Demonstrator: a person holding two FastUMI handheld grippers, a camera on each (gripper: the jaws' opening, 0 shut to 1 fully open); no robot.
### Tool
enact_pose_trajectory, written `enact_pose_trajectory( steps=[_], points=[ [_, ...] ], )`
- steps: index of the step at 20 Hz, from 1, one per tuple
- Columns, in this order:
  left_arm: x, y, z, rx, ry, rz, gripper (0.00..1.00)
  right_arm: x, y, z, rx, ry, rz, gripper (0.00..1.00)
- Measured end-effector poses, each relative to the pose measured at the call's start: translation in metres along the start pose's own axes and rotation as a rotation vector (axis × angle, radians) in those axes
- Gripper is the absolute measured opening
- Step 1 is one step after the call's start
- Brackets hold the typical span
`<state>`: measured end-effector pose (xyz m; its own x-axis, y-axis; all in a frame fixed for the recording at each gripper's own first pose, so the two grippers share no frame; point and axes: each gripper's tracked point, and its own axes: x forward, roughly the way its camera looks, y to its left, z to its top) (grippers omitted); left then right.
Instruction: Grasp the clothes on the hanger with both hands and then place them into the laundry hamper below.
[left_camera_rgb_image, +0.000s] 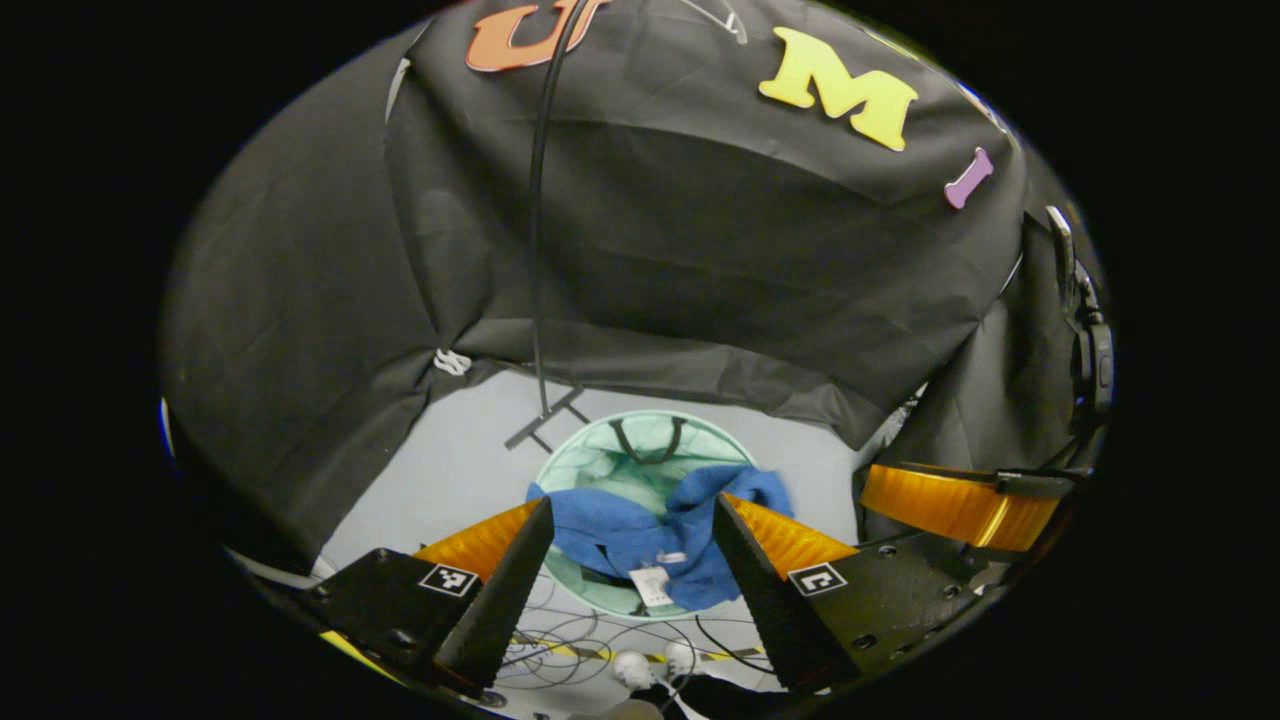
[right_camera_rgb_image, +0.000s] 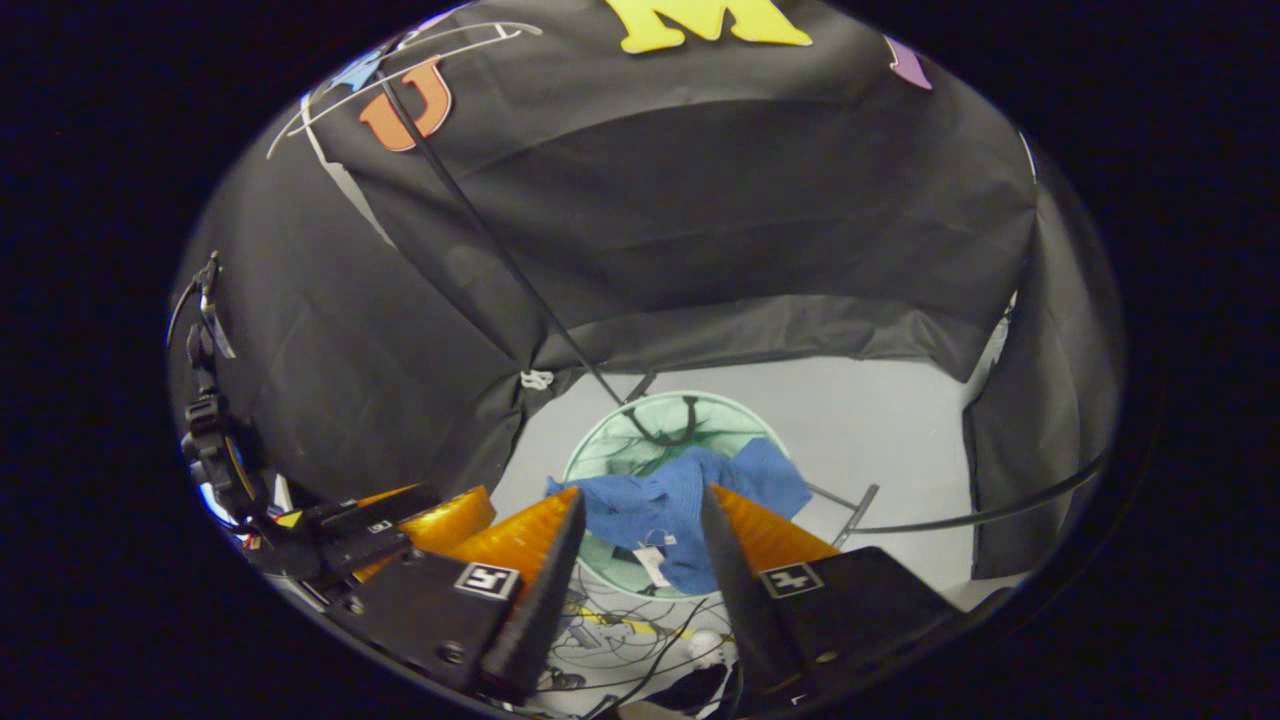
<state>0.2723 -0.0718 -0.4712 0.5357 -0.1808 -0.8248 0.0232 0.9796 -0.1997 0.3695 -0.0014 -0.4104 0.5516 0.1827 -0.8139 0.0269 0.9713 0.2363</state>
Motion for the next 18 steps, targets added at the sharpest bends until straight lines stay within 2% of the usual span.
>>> enact_pose_trajectory(
  steps=[1,5,7,8,9,10,11,14,15,17,18],
  points=[
    [-0.004,-0.003,0.005,-0.002,-0.011,-0.001,1.00,-0.004,-0.003,0.005,-0.028,-0.021,-0.022,0.82],
    [-0.017,-0.012,0.019,-0.018,-0.054,-0.015,0.97,-0.033,-0.008,0.014,-0.073,-0.096,-0.058,0.83],
    [-0.026,-0.010,0.024,-0.011,-0.077,-0.003,0.97,-0.041,-0.007,0.022,-0.089,-0.132,-0.066,0.83],
    [-0.032,-0.006,0.025,-0.004,-0.086,0.008,1.00,-0.047,-0.009,0.025,-0.098,-0.145,-0.076,0.83],
    [-0.040,-0.004,0.028,-0.001,-0.099,0.016,0.97,-0.057,-0.009,0.027,-0.107,-0.153,-0.078,0.83],
    [-0.047,-0.004,0.030,0.001,-0.114,0.019,1.00,-0.070,-0.008,0.026,-0.113,-0.172,-0.079,0.83],
    [-0.056,-0.003,0.033,0.006,-0.132,0.026,0.97,-0.080,-0.006,0.030,-0.124,-0.191,-0.082,0.83],
    [-0.092,-0.004,0.049,0.016,-0.202,0.032,1.00,-0.119,-0.001,0.046,-0.162,-0.278,-0.084,0.83],
    [-0.106,-0.004,0.056,0.021,-0.235,0.035,0.97,-0.135,0.000,0.053,-0.174,-0.312,-0.090,0.83],
    [-0.143,-0.005,0.079,0.041,-0.308,0.040,0.97,-0.172,0.000,0.067,-0.201,-0.385,-0.100,0.83],
    [-0.160,-0.005,0.090,0.048,-0.353,0.046,1.00,-0.192,0.002,0.075,-0.210,-0.423,-0.102,0.83]
  ],
)
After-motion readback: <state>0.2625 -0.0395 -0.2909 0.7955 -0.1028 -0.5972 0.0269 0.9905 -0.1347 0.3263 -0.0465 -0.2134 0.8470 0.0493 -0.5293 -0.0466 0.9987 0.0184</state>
